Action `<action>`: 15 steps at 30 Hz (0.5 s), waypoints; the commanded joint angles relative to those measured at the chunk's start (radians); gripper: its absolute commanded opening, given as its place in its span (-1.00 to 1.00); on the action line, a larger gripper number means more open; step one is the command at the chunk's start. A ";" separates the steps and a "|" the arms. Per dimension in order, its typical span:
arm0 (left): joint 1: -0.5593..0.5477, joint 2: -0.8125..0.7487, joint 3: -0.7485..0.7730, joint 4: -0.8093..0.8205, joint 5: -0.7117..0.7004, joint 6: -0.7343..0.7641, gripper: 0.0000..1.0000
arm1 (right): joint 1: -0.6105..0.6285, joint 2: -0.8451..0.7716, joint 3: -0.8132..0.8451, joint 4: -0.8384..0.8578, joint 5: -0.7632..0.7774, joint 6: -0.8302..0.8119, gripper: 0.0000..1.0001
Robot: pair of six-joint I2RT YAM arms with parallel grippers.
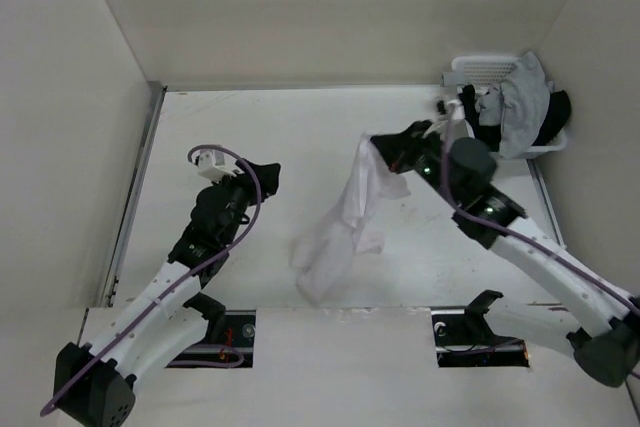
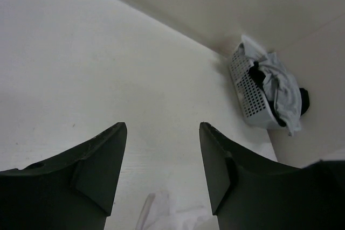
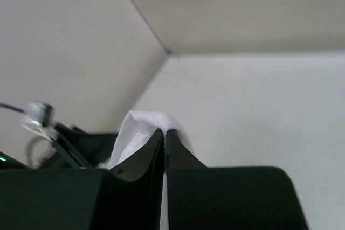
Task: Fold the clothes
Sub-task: Move the tank top to the center of the board, then flatten the tank top out
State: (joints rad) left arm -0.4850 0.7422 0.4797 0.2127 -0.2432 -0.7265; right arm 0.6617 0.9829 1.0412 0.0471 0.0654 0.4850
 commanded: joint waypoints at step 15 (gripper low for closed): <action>-0.333 0.253 -0.081 0.033 0.128 0.024 -0.09 | 0.079 0.209 -0.440 0.220 0.000 0.195 -0.94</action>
State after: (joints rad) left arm -0.7818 0.9432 0.3874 0.2195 -0.0708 -0.7219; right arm 0.7387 1.1522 0.5785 0.1650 0.0338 0.6540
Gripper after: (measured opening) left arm 0.445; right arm 0.038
